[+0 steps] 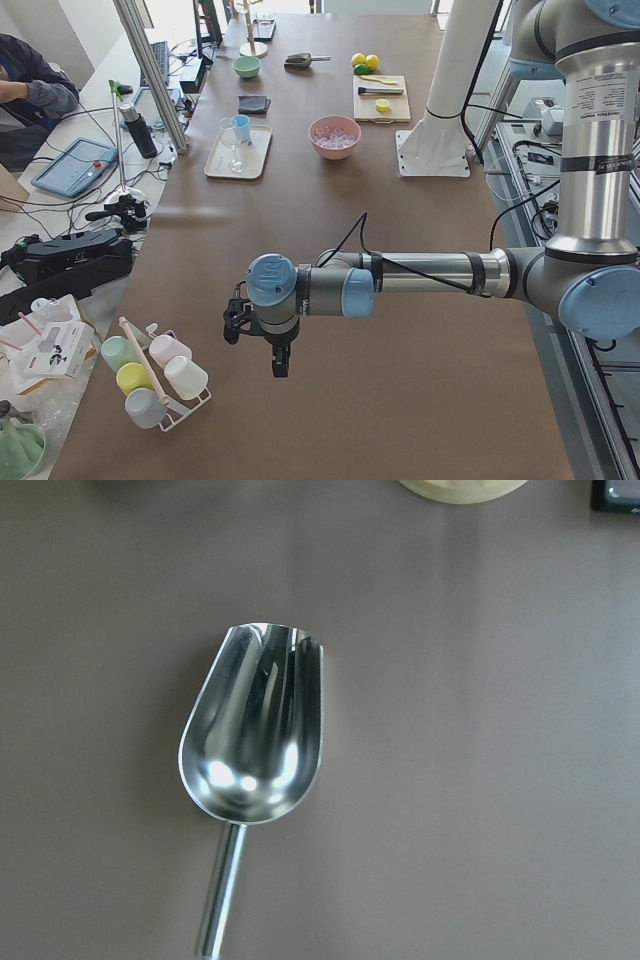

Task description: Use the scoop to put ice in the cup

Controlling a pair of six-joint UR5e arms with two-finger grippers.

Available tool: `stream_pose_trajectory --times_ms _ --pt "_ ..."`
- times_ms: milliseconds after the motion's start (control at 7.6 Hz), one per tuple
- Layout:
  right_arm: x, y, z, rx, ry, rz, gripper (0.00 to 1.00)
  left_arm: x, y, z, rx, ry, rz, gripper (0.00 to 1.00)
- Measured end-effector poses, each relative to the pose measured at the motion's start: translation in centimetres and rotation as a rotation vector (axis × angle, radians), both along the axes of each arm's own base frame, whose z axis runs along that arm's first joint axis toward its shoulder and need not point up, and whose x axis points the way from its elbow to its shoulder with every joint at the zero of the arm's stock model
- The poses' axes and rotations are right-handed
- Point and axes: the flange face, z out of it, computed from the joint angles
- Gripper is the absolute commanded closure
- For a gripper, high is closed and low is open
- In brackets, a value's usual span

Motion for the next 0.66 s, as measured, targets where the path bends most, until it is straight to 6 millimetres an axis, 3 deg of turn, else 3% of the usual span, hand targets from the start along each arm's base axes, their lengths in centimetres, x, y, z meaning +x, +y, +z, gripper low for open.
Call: stream_pose_trajectory --times_ms 263,395,658 --pt "4.2 2.7 3.3 0.018 0.018 -0.051 0.00 0.1 -0.1 -0.1 0.000 0.002 0.001 0.02" --pt "5.0 4.4 5.2 0.006 0.023 -0.068 0.00 0.1 -0.1 -0.1 -0.002 0.003 0.001 0.02" --pt "5.5 5.4 8.6 -0.022 0.024 -0.078 0.00 0.1 0.0 0.0 -0.005 0.002 0.001 0.02"
